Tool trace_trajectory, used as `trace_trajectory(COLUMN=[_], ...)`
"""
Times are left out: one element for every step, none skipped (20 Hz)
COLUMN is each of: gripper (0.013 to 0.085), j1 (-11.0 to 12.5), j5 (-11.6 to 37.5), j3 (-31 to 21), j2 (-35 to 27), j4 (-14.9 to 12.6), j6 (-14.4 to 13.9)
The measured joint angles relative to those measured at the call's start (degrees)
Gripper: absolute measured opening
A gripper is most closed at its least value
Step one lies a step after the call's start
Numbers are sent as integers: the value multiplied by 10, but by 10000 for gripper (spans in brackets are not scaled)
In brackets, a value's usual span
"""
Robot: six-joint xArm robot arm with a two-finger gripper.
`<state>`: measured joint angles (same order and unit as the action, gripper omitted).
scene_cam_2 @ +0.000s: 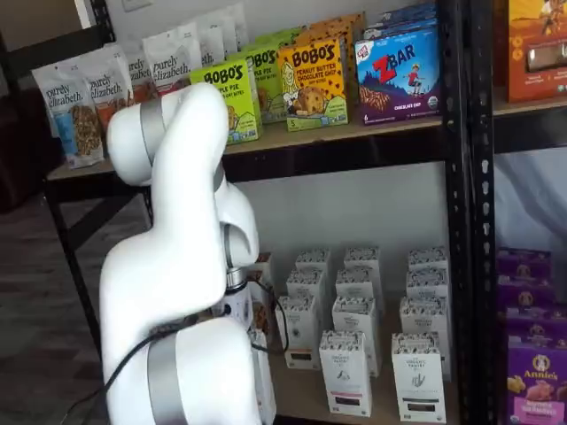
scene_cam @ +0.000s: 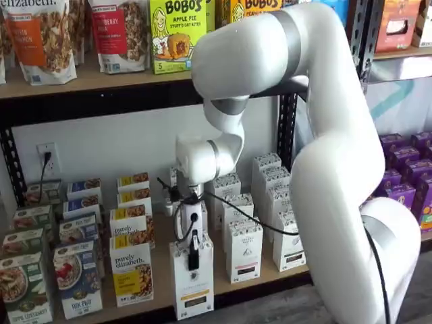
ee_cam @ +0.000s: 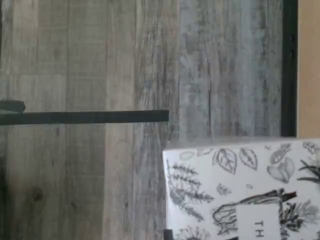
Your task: Pick up the white box with a yellow strip in the middle, on the bottom shelf, the fourth box from the left
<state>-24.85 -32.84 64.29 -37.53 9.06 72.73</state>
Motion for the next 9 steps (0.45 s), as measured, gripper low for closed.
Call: trace_trajectory(gripper=[490,490,490,490,490,490,490,490,490], j1=[-2,-4,-6,-7,-8,-9,-10,-11,-12], j5=[4,8,11,15,19,23,28,31,33], j3=[-9,-18,-26,-35,-43,-52,-63,-71,-78], j2=[6,13,19,24,30,36,44,50,56], j4=[-1,-3,-5,-7,-9,-12,-13,-13,-13], j6=[-3,-6,-9,-13,-16,-19,-21,-21,-22])
